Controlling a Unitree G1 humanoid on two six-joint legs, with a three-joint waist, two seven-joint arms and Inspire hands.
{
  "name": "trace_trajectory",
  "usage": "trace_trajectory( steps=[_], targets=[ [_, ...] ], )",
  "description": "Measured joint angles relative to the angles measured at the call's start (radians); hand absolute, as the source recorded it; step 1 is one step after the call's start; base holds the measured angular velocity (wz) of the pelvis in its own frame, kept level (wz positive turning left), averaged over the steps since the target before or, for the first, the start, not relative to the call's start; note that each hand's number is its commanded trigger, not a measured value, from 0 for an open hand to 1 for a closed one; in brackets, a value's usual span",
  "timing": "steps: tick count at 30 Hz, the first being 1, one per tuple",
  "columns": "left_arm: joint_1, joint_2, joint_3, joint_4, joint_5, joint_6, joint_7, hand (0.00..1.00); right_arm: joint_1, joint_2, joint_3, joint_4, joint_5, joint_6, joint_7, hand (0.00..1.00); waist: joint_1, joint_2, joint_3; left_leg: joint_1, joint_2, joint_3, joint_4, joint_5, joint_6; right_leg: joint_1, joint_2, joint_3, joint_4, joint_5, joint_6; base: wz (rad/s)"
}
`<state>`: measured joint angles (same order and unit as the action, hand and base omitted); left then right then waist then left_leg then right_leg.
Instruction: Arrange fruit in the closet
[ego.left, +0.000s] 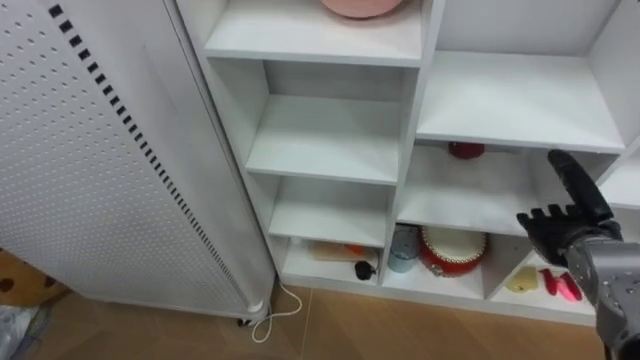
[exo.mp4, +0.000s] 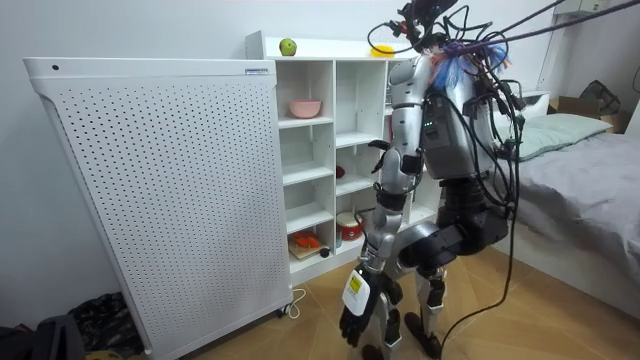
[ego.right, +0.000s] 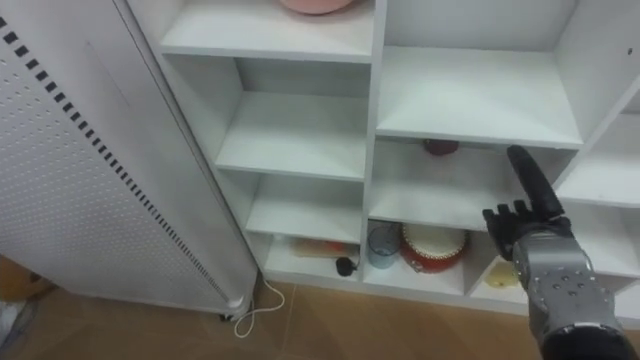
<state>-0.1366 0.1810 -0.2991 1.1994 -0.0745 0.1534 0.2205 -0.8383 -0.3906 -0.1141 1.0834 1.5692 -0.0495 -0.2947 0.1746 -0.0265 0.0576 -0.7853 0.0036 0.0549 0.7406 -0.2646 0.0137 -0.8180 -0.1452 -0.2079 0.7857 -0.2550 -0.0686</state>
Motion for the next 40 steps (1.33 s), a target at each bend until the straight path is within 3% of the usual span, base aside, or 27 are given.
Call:
trace_trajectory(
  steps=[6, 9, 12, 14, 15, 16, 17, 19, 22, 26, 28, 30, 34, 40],
  targets=[
    [-0.022, 0.012, 0.012, 0.011, -0.001, -0.006, -0.070, 0.00, 0.130, 0.003, 0.029, 0.140, -0.013, 0.049, 0.132, 0.00, -0.002, 0.009, 0.0037, 0.145, 0.018, -0.003, -0.085, 0.002, -0.007, 0.158, 0.012, -0.030, -0.100, 0.007, 0.000, -0.02],
    [-0.032, 0.016, 0.064, 0.018, -0.007, -0.019, -0.102, 0.00, 0.191, 0.003, 0.029, 0.189, -0.085, 0.066, 0.197, 0.00, -0.011, 0.018, 0.0039, 0.229, 0.021, -0.003, -0.153, 0.012, -0.010, 0.243, 0.025, -0.036, -0.173, 0.022, 0.005, -0.05],
    [-0.046, 0.040, 0.115, 0.024, -0.028, -0.028, -0.129, 0.00, 0.277, 0.006, 0.045, 0.199, -0.156, 0.073, 0.262, 0.00, -0.036, 0.022, 0.0010, 0.307, 0.022, 0.002, -0.227, 0.030, -0.010, 0.322, 0.033, -0.047, -0.244, 0.037, 0.013, 0.04],
    [-0.042, 0.051, 0.129, 0.032, -0.039, -0.029, -0.140, 0.00, 0.341, 0.010, 0.056, 0.199, -0.191, 0.074, 0.281, 0.00, -0.048, 0.031, -0.0114, 0.359, 0.023, 0.002, -0.268, 0.035, -0.010, 0.377, 0.043, -0.051, -0.293, 0.048, 0.019, -0.03],
    [-0.033, 0.054, 0.139, 0.032, -0.040, -0.029, -0.144, 0.00, 0.384, 0.013, 0.061, 0.199, -0.194, 0.075, 0.291, 0.00, -0.059, 0.033, -0.0192, 0.400, 0.020, 0.005, -0.302, 0.047, -0.009, 0.413, 0.044, -0.048, -0.321, 0.052, 0.025, -0.06],
    [-0.021, 0.059, 0.146, 0.032, -0.032, -0.029, -0.145, 0.00, 0.430, 0.024, 0.066, 0.198, -0.221, 0.075, 0.299, 0.00, -0.066, 0.034, -0.0333, 0.440, 0.020, 0.017, -0.334, 0.053, -0.008, 0.449, 0.048, -0.048, -0.348, 0.055, 0.029, -0.07],
    [-0.013, 0.060, 0.157, 0.031, -0.023, -0.030, -0.146, 0.00, 0.452, 0.031, 0.066, 0.198, -0.251, 0.075, 0.304, 0.00, -0.079, 0.035, -0.0382, 0.460, 0.020, 0.016, -0.348, 0.053, -0.008, 0.471, 0.051, -0.046, -0.363, 0.057, 0.032, -0.04],
    [0.030, 0.065, 0.200, 0.025, 0.002, -0.038, -0.147, 0.00, 0.548, 0.050, 0.073, 0.196, -0.414, 0.098, 0.325, 0.00, -0.099, 0.029, -0.0553, 0.560, 0.016, 0.029, -0.419, 0.063, -0.008, 0.553, 0.060, -0.039, -0.413, 0.058, 0.040, -0.10],
    [0.074, 0.066, 0.239, 0.006, 0.080, -0.053, -0.154, 0.00, 0.627, 0.053, 0.091, 0.189, -0.712, 0.098, 0.330, 0.00, -0.125, 0.028, -0.0622, 0.645, 0.017, 0.034, -0.469, 0.064, -0.007, 0.638, 0.069, -0.038, -0.469, 0.063, 0.049, -0.08],
    [0.111, 0.064, 0.245, -0.045, 0.111, -0.055, -0.156, 0.00, 0.704, 0.058, 0.167, 0.189, -1.012, 0.094, 0.331, 0.00, -0.142, 0.021, -0.0649, 0.724, 0.018, 0.040, -0.505, 0.064, -0.008, 0.721, 0.082, -0.042, -0.513, 0.067, 0.057, 0.03],
    [0.128, 0.063, 0.253, -0.058, 0.131, -0.068, -0.159, 0.00, 0.756, 0.092, 0.173, 0.196, -1.136, 0.093, 0.331, 0.00, -0.144, 0.012, -0.0613, 0.782, 0.018, 0.040, -0.529, 0.064, -0.008, 0.778, 0.088, -0.039, -0.545, 0.067, 0.062, 0.02],
    [0.147, 0.060, 0.260, -0.062, 0.135, -0.084, -0.155, 0.00, 0.796, 0.120, 0.181, 0.202, -1.207, 0.094, 0.331, 0.00, -0.143, 0.008, -0.0630, 0.822, 0.019, 0.040, -0.548, 0.064, -0.008, 0.812, 0.093, -0.034, -0.562, 0.066, 0.065, 0.00],
    [0.201, 0.023, 0.339, -0.067, 0.159, -0.089, -0.118, 0.00, 0.871, 0.154, 0.180, 0.207, -1.266, 0.094, 0.316, 0.00, -0.137, 0.013, -0.0591, 0.882, 0.020, 0.049, -0.578, 0.061, -0.009, 0.874, 0.105, -0.016, -0.600, 0.073, 0.073, -0.08],
    [0.262, 0.011, 0.384, -0.081, 0.202, -0.089, -0.067, 0.00, 0.918, 0.176, 0.180, 0.200, -1.298, 0.094, 0.325, 0.00, -0.136, 0.015, -0.0570, 0.910, 0.025, 0.069, -0.588, 0.056, -0.011, 0.889, 0.115, 0.016, -0.600, 0.075, 0.070, -0.10]
  ],
)
